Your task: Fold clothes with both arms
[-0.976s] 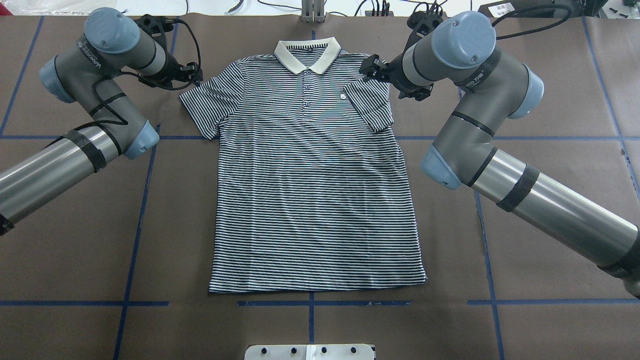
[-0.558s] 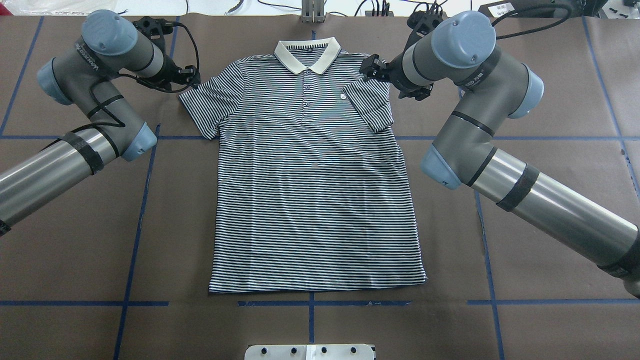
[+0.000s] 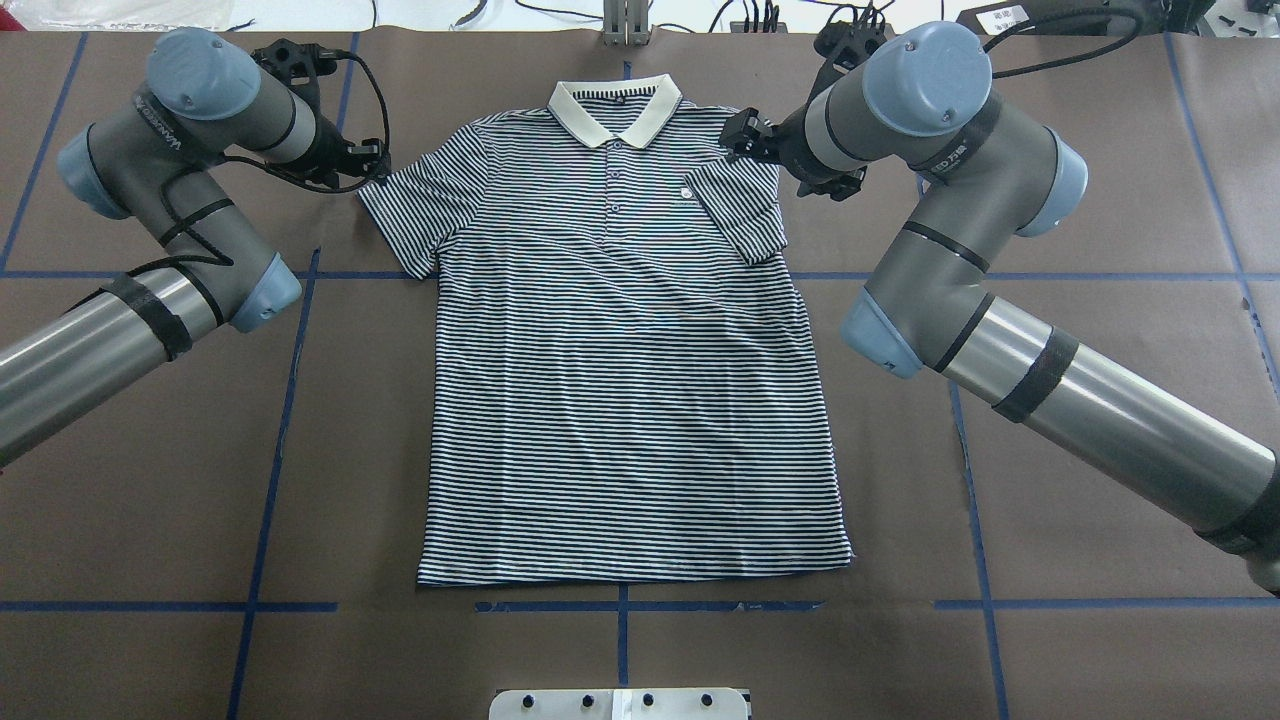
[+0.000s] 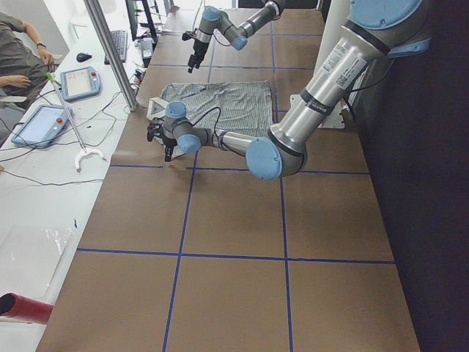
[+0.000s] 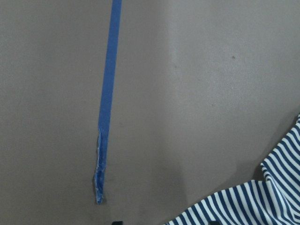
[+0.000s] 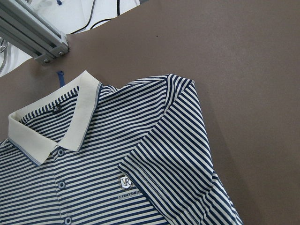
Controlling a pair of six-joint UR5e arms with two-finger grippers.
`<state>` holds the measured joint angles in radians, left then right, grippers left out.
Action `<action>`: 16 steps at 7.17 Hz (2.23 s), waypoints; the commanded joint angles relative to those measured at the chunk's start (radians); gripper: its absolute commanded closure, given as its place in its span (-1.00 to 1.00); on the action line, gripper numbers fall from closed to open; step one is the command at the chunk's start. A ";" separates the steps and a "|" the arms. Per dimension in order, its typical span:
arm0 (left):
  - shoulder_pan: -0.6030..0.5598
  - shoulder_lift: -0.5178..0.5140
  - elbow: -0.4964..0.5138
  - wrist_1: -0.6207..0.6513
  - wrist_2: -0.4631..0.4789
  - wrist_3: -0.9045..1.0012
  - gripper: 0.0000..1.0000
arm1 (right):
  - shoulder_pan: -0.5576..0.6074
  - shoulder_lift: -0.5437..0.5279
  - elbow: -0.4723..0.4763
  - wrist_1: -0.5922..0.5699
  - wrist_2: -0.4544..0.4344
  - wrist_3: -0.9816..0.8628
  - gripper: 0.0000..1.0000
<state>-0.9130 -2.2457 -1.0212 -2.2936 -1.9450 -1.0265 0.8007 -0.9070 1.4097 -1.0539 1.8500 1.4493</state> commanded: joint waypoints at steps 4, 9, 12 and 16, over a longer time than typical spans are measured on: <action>0.017 0.000 0.004 0.000 0.001 -0.001 -0.33 | 0.000 0.000 0.000 0.000 0.000 0.000 -1.00; 0.026 -0.006 -0.002 0.003 -0.002 -0.004 1.00 | 0.000 -0.001 0.000 0.000 0.000 0.000 -1.00; 0.020 -0.009 -0.078 0.026 -0.054 -0.013 1.00 | 0.000 -0.003 0.002 0.000 0.000 0.002 -1.00; 0.060 -0.157 -0.085 0.154 -0.045 -0.131 1.00 | 0.000 -0.003 0.000 0.000 0.000 0.002 -1.00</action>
<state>-0.8712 -2.3408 -1.1543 -2.1452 -1.9932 -1.1224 0.8007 -0.9096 1.4108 -1.0538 1.8500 1.4518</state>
